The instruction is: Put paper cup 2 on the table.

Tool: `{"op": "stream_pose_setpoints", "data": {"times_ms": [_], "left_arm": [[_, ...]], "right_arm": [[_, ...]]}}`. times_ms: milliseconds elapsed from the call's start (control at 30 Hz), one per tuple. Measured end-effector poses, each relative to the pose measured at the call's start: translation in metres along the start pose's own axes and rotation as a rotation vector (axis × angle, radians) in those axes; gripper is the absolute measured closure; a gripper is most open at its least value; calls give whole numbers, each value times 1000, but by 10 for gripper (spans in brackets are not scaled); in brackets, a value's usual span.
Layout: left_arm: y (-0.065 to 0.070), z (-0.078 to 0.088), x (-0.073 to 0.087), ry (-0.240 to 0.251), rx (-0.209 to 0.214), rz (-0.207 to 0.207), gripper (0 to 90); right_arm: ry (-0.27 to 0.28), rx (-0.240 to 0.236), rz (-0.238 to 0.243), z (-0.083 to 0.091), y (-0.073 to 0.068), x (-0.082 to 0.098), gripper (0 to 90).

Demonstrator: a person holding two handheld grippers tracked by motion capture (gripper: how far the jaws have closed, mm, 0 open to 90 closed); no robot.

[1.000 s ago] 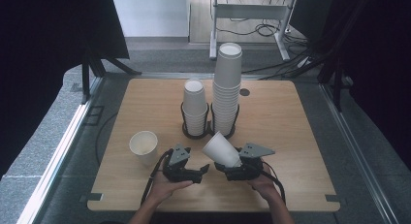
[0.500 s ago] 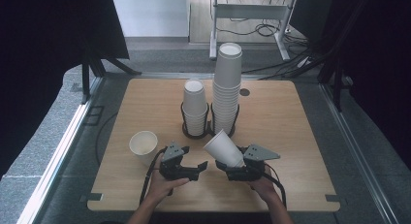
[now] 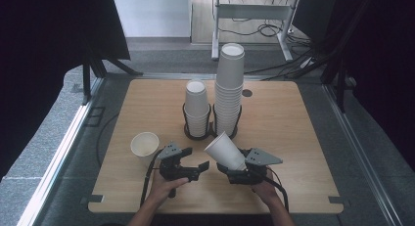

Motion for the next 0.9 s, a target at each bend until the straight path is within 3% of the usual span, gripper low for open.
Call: {"op": "stream_pose_setpoints", "data": {"times_ms": [200,467,667,900], "left_arm": [[2,1,-2,16,41,39,91],[11,4,-8,47,159,109,71],[17,3,-10,42,252,171,53],[23,-2,-10,27,294,198,47]], "right_arm": [[10,3,14,-1,-2,0,215],[50,13,35,1,-6,-3,215],[91,5,53,0,-12,-5,214],[108,2,78,-1,-19,-7,215]]}}
Point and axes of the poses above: each handheld gripper's, and its own axes: z roughly backward along the jaws, x roughly out of its underside, y roughly to its right, the point moved 8 cm from there along -z, roughly forward along the jaws, and after that the axes turned 6 degrees about z, right-handed, at the moved point
